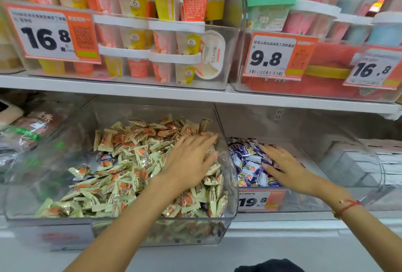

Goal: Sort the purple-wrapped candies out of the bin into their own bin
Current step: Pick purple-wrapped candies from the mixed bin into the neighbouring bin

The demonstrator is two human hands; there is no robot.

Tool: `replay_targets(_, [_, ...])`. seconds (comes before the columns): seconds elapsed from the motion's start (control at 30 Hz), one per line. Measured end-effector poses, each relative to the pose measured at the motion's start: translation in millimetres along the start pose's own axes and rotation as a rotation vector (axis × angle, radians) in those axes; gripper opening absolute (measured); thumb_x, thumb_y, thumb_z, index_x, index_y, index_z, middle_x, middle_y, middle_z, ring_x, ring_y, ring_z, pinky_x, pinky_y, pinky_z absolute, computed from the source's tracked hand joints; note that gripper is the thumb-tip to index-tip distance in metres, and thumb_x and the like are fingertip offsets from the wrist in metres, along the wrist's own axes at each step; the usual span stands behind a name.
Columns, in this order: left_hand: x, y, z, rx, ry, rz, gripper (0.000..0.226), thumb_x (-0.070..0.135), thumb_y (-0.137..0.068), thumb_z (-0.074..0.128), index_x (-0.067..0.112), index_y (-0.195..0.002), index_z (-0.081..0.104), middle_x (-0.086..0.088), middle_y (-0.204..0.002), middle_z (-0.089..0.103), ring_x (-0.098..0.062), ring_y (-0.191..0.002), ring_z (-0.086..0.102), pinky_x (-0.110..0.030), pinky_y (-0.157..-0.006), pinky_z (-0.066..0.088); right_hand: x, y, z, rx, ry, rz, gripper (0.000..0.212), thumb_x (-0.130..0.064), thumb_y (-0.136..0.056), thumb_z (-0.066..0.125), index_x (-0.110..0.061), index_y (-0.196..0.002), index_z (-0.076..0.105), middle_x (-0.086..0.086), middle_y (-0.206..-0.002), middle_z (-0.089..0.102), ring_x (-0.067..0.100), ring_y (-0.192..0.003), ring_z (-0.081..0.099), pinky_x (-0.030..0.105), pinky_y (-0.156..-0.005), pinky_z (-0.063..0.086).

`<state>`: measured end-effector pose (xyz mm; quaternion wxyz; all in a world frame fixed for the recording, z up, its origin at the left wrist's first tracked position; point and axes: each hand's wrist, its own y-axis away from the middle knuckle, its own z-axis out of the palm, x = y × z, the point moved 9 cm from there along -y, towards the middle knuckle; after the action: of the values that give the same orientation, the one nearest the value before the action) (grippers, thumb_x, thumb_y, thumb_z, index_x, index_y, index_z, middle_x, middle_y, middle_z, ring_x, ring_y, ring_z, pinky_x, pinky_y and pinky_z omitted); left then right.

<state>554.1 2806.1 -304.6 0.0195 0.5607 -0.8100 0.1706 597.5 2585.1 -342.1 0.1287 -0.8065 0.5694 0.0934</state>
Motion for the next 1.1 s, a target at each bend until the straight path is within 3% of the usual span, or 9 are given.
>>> replay_targets(0.07, [-12.5, 11.9, 12.4, -0.098, -0.062, 0.013, 0.053, 0.047, -0.102, 0.016, 0.032, -0.151, 0.005, 0.011, -0.159, 0.002, -0.01, -0.146, -0.004, -0.034, -0.118, -0.008, 9.5, -2.3, 12.3, -0.119, 0.022, 0.056, 0.06, -0.048, -0.095, 0.037, -0.034, -0.15, 0.016, 0.0, -0.158, 0.022, 0.023, -0.145, 0.017, 0.041, -0.118, 0.019])
replay_targets(0.17, [-18.9, 27.3, 6.4, -0.136, 0.003, 0.029, 0.055, 0.048, -0.101, 0.023, 0.036, -0.15, 0.001, 0.014, -0.158, -0.008, -0.006, -0.144, -0.013, -0.032, -0.116, -0.011, -8.0, 0.0, -14.4, 0.108, 0.026, 0.039, 0.053, -0.034, -0.097, 0.05, -0.026, -0.147, 0.033, 0.007, -0.152, 0.034, 0.026, -0.141, 0.026, 0.041, -0.113, 0.027])
replay_targets(0.3, [-34.3, 59.5, -23.8, -0.051, 0.052, 0.023, 0.056, 0.05, -0.099, 0.03, 0.041, -0.149, 0.009, 0.023, -0.155, 0.004, 0.001, -0.143, -0.001, -0.027, -0.117, -0.004, -101.8, 16.4, -44.6, 0.398, -0.078, -0.234, 0.037, -0.024, -0.093, 0.059, -0.024, -0.13, 0.056, -0.003, -0.134, 0.052, 0.017, -0.128, 0.041, 0.03, -0.101, 0.035])
replay_targets(0.4, [-77.9, 94.6, -67.2, 0.234, -0.057, -0.08, 0.048, 0.049, -0.097, 0.036, 0.036, -0.142, 0.036, 0.021, -0.146, 0.032, -0.002, -0.137, 0.024, -0.024, -0.113, 0.012, -177.9, 19.7, -49.8, 0.426, -0.14, -0.433, 0.025, -0.029, -0.092, 0.056, -0.029, -0.116, 0.064, -0.016, -0.121, 0.056, 0.005, -0.119, 0.046, 0.021, -0.094, 0.037])
replay_targets(0.5, [-143.8, 140.8, -111.7, 0.507, -0.205, -0.332, 0.04, 0.021, -0.086, 0.065, 0.018, -0.125, 0.059, 0.001, -0.131, 0.056, -0.023, -0.121, 0.049, -0.042, -0.097, 0.043, -249.1, 4.1, -37.6, 0.301, -0.135, -0.575, 0.024, -0.03, -0.094, 0.058, -0.032, -0.117, 0.064, -0.019, -0.116, 0.057, 0.0, -0.116, 0.046, 0.02, -0.092, 0.04])
replay_targets(0.67, [-199.3, 175.6, -124.8, 0.523, -0.247, -0.558, 0.051, 0.013, -0.079, 0.072, 0.01, -0.128, 0.056, -0.01, -0.123, 0.06, -0.034, -0.107, 0.055, -0.048, -0.076, 0.052, -343.9, -54.9, 27.2, 0.058, 0.05, -0.742, 0.031, -0.025, -0.098, 0.049, -0.024, -0.127, 0.059, -0.004, -0.12, 0.062, 0.016, -0.115, 0.049, 0.035, -0.09, 0.046])
replay_targets(0.83, [-200.0, 191.1, -120.6, 0.564, -0.11, -0.65, 0.035, 0.026, -0.09, 0.059, 0.023, -0.125, 0.058, 0.001, -0.109, 0.067, -0.027, -0.097, 0.062, -0.036, -0.056, 0.047, -381.7, -111.0, 112.5, -0.2, 0.339, -0.805, 0.034, -0.006, -0.089, 0.052, -0.017, -0.119, 0.066, 0.008, -0.112, 0.064, 0.028, -0.106, 0.057, 0.041, -0.076, 0.052])
replay_targets(0.97, [-200.3, 190.0, -120.3, 0.579, -0.108, -0.66, 0.033, 0.025, -0.09, 0.061, 0.022, -0.122, 0.061, 0.002, -0.094, 0.068, -0.023, -0.087, 0.063, -0.028, -0.047, 0.04, -382.5, -130.5, 154.1, -0.464, 0.366, -0.749, 0.052, -0.02, -0.086, 0.068, -0.02, -0.135, 0.053, 0.003, -0.108, 0.063, 0.02, -0.086, 0.054, 0.027, -0.061, 0.04])
replay_targets(1.1, [-198.3, 190.9, -122.4, 0.596, -0.137, -0.647, 0.031, 0.02, -0.087, 0.065, 0.02, -0.118, 0.064, 0.002, -0.087, 0.068, -0.023, -0.08, 0.064, -0.024, -0.046, 0.035, -385.7, -134.0, 153.4, -0.424, 0.308, -0.737, 0.035, -0.021, -0.086, 0.069, -0.016, -0.12, 0.064, 0.007, -0.102, 0.067, 0.021, -0.089, 0.061, 0.034, -0.072, 0.046])
